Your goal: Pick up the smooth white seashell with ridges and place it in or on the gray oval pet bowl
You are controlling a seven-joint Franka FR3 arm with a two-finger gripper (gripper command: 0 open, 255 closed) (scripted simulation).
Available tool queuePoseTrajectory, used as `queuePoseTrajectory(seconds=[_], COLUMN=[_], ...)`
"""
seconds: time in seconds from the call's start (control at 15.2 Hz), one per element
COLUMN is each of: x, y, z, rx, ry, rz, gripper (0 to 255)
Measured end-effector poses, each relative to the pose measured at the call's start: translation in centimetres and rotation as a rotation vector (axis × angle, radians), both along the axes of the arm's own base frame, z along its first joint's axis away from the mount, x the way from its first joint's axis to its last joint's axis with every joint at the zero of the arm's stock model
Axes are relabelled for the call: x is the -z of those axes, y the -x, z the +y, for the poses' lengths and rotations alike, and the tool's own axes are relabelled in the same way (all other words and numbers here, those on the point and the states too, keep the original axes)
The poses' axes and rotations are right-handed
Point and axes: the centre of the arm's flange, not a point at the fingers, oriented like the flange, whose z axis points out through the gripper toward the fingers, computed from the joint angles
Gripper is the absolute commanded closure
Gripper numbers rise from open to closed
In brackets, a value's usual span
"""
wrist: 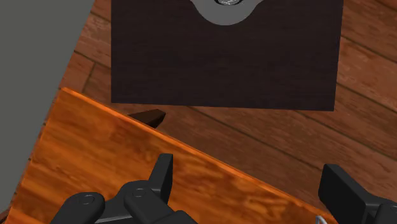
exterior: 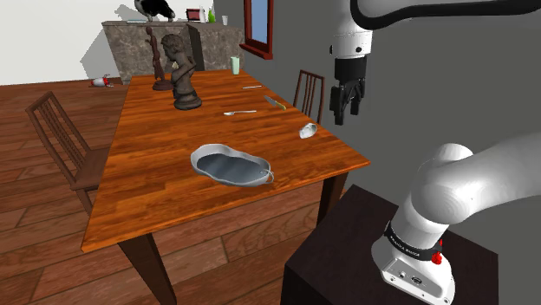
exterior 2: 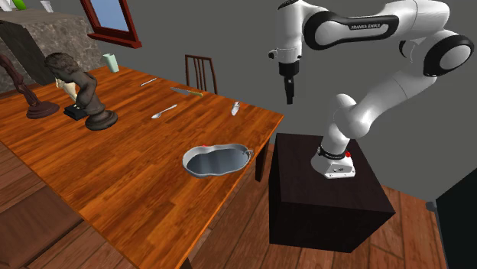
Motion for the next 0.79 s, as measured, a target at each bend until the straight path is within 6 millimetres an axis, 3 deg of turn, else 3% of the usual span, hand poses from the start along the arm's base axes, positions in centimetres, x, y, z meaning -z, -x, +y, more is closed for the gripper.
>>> queuePoseTrajectory(seconds=[0.2, 0.79], x=[0.7, 6.0], y=[-0.6, -5.4], z=[-1.2, -9.5], rx=[-0.029, -0.245], ry=[0.001, 0.011], rz=[-0.004, -0.036], gripper=[0, 0])
